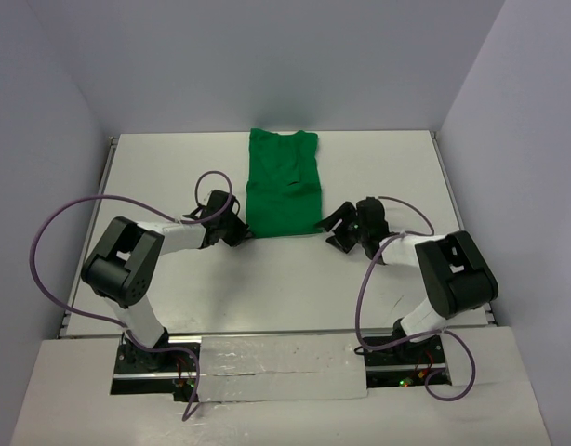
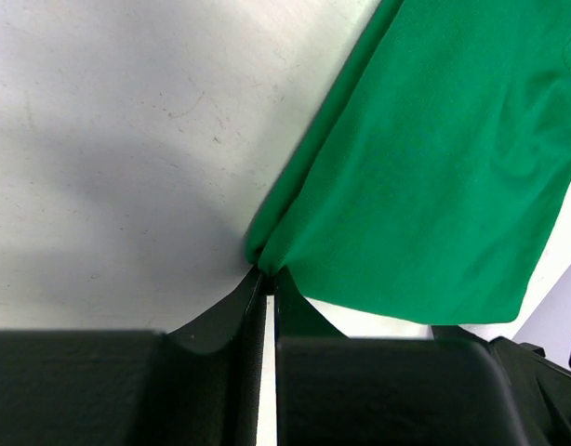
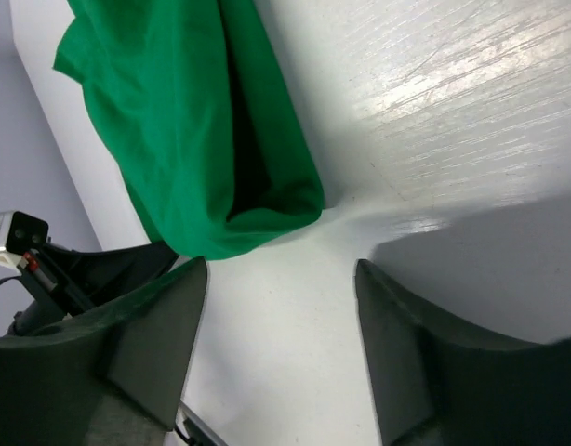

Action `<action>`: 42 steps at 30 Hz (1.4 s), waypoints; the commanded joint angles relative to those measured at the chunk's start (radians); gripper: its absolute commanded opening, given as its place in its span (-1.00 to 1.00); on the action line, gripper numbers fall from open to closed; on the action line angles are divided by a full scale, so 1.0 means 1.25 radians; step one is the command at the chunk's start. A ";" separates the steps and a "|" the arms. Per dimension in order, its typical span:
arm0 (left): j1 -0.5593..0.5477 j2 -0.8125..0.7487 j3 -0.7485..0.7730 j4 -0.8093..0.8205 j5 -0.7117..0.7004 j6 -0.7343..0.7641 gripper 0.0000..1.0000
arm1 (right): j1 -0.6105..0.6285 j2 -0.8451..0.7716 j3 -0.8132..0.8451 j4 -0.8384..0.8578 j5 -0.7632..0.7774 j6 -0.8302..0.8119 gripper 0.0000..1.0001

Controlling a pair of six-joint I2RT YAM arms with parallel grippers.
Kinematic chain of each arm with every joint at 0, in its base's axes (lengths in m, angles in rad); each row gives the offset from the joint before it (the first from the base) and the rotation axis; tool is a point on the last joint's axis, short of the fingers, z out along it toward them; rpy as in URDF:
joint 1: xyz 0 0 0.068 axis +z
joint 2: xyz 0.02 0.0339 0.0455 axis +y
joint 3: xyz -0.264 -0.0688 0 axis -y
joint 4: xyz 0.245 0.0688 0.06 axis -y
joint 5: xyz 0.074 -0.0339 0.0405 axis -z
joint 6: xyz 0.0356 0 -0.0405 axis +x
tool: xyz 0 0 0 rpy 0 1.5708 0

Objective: Fold and stack the t-shirts
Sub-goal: Grab one side of the 2/3 rectangular tshirt with both arms

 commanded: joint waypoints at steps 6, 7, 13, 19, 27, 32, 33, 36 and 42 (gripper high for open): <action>-0.003 -0.003 0.028 -0.020 -0.011 0.021 -0.80 | 0.015 0.078 0.023 0.084 -0.015 0.042 0.36; -0.003 -0.002 0.028 -0.021 -0.011 0.021 -0.80 | 0.016 0.089 0.032 0.089 -0.013 0.046 0.31; -0.003 0.006 0.025 -0.023 -0.011 0.025 -0.79 | 0.018 0.138 0.061 0.106 0.005 0.051 -0.15; -0.003 -0.002 0.024 -0.047 -0.011 0.041 -0.79 | 0.018 0.124 0.054 0.086 0.008 0.024 -0.82; -0.077 -0.124 -0.029 -0.146 -0.039 0.033 -0.79 | 0.041 -0.040 -0.027 0.006 0.006 -0.052 -0.82; -0.169 -0.263 -0.144 -0.178 -0.049 -0.021 -0.79 | 0.072 -0.217 -0.124 -0.093 0.023 -0.114 -0.82; -0.192 -0.295 -0.172 -0.184 -0.049 -0.040 -0.79 | 0.083 -0.260 -0.145 -0.120 0.033 -0.124 -0.82; -0.266 -0.383 -0.235 -0.218 -0.050 -0.107 -0.79 | 0.121 -0.355 -0.199 -0.203 0.053 -0.132 -0.82; -0.426 -0.582 -0.274 -0.342 -0.119 -0.255 -0.79 | 0.195 -0.630 -0.243 -0.400 0.086 -0.081 -0.82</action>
